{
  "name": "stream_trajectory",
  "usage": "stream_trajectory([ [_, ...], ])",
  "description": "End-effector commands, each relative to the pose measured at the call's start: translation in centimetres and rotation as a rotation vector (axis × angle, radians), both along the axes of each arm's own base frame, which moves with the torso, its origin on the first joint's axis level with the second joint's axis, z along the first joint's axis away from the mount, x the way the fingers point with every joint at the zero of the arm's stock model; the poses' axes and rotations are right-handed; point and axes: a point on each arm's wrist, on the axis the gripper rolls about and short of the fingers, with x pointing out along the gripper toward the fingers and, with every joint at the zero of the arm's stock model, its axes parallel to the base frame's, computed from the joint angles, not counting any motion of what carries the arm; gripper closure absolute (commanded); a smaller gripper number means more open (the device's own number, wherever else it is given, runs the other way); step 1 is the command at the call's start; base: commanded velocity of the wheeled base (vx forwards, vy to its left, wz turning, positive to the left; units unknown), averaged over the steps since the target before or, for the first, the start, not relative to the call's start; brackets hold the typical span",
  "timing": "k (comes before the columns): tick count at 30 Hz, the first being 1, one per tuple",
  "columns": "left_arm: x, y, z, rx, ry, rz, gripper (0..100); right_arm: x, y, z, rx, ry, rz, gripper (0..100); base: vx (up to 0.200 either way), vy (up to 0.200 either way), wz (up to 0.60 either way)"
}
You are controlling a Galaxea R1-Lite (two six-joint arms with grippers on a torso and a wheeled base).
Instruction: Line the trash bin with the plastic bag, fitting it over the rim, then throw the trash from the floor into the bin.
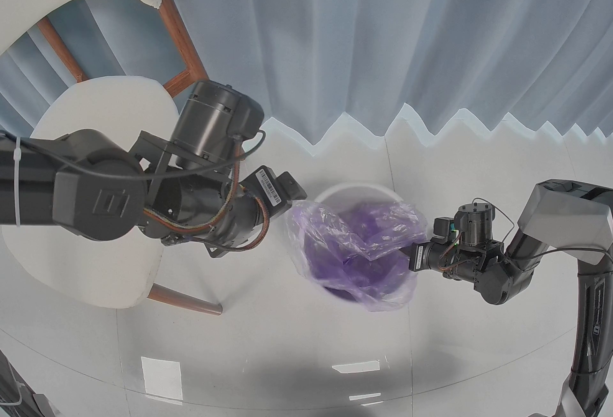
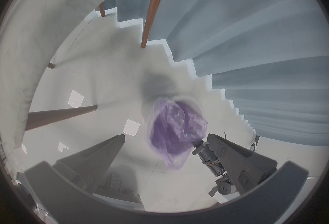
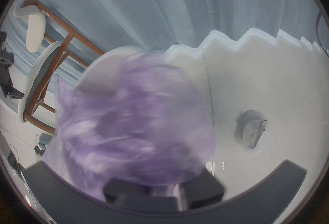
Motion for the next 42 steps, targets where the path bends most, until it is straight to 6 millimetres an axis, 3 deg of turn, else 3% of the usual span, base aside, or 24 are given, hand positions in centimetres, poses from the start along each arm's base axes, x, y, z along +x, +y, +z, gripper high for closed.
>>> stream_trajectory([
  [1,0.0,0.2,0.3,-0.009,-0.011,0.004,0,-0.3,0.1,0.0,-0.004,0.004,0.006,100,0.0,0.0,0.0],
  [4,0.1,0.2,0.4,-0.021,-0.027,0.008,0,-0.4,0.1,0.0,-0.013,0.004,-0.004,100,0.0,0.0,0.0],
  [11,-0.7,0.5,2.6,-0.155,-0.175,-0.016,0,-2.1,-1.4,3.8,-0.006,-0.026,-0.03,100,0.0,0.0,0.0],
  [13,-2.1,1.1,4.3,-0.245,-0.248,-0.067,0,-4.0,-2.0,6.5,-0.004,-0.036,-0.03,100,0.0,0.0,0.0],
  [18,-5.2,3.4,6.4,-0.33,-0.302,-0.195,0,-7.4,-2.9,10.9,0.004,-0.063,-0.027,100,0.0,0.0,0.0],
  [24,-6.4,6.0,6.5,-0.514,-0.307,-0.261,0,-11.2,-3.1,13.7,-0.01,-0.057,-0.016,100,0.0,0.0,0.0],
  [28,-6.2,6.5,6.1,-0.671,-0.427,-0.241,0,-12.5,-3.6,14.0,-0.023,-0.045,-0.032,100,0.0,0.0,0.0],
  [29,-6.0,6.1,3.3,-0.694,-0.471,-0.261,0,-13.3,-3.8,14.0,-0.025,-0.041,-0.034,100,0.0,0.0,0.0],
  [32,-8.0,5.1,1.5,-0.75,-0.523,-0.382,0,-14.1,-4.1,13.8,-0.03,-0.033,-0.036,100,0.0,0.0,0.0],
  [36,-9.8,4.4,1.3,-0.774,-0.463,-0.516,0,-14.5,-4.3,13.7,-0.032,-0.029,-0.037,100,0.0,0.0,0.0],
  [39,-10.9,3.8,0.8,-0.649,-0.345,-0.564,0,-14.4,-4.4,13.7,-0.04,-0.039,-0.064,100,0.0,0.0,0.0],
  [41,-11.1,3.9,1.5,-0.573,-0.297,-0.574,0,-14.4,-4.4,13.7,-0.04,-0.041,-0.065,100,0.0,0.0,0.0],
  [42,-11.2,3.9,2.9,-0.512,-0.249,-0.579,0,-14.5,-4.4,13.8,-0.04,-0.043,-0.067,100,0.0,0.0,0.0],
])
